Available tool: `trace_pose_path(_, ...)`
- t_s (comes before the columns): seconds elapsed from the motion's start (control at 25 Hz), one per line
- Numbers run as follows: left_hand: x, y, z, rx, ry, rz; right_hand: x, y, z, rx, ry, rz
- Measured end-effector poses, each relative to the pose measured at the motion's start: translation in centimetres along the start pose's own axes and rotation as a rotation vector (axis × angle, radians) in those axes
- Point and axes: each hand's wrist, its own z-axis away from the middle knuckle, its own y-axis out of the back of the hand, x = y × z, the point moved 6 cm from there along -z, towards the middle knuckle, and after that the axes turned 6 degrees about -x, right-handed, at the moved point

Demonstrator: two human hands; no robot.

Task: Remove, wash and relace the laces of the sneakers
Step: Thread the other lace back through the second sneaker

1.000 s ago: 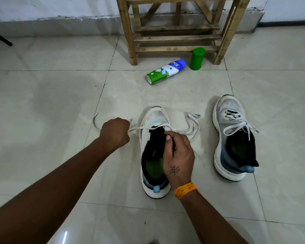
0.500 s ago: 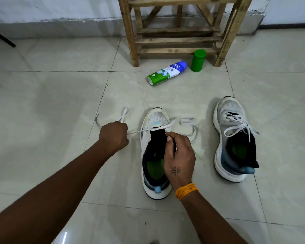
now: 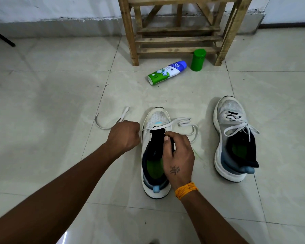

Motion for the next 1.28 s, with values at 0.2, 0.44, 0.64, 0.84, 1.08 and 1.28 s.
trace_pose_path(0.2, 1.0, 2.2, 0.0, 0.144, -0.007, 0.251, 1.2, 1.3, -3.5, -0.053, 0.012, -0.038)
trace_pose_path(0.44, 2.8, 3.2, -0.7, 0.160, -0.051, 0.355, 3.5, -1.3, -8.9, -0.528, 0.223, 0.535)
trace_pose_path(0.64, 4.7, 4.1, -0.1, 0.087, -0.061, 0.461, 1.8, 0.8, -9.8, -0.539, 0.132, 0.328)
trace_pose_path(0.84, 8.3, 4.1, -0.4, -0.179, -0.188, 0.581, 0.1, 2.4, -8.0, -0.509, -0.138, -0.118)
trace_pose_path(1.08, 8.7, 5.7, 0.8, -0.456, -0.182, 0.703, -1.4, 3.3, -6.3, -0.526, -0.250, -0.385)
trace_pose_path(1.28, 5.7, 8.3, 0.3, -0.268, -0.168, 0.659, -1.5, 3.7, -5.8, -0.642, -0.325, -0.502)
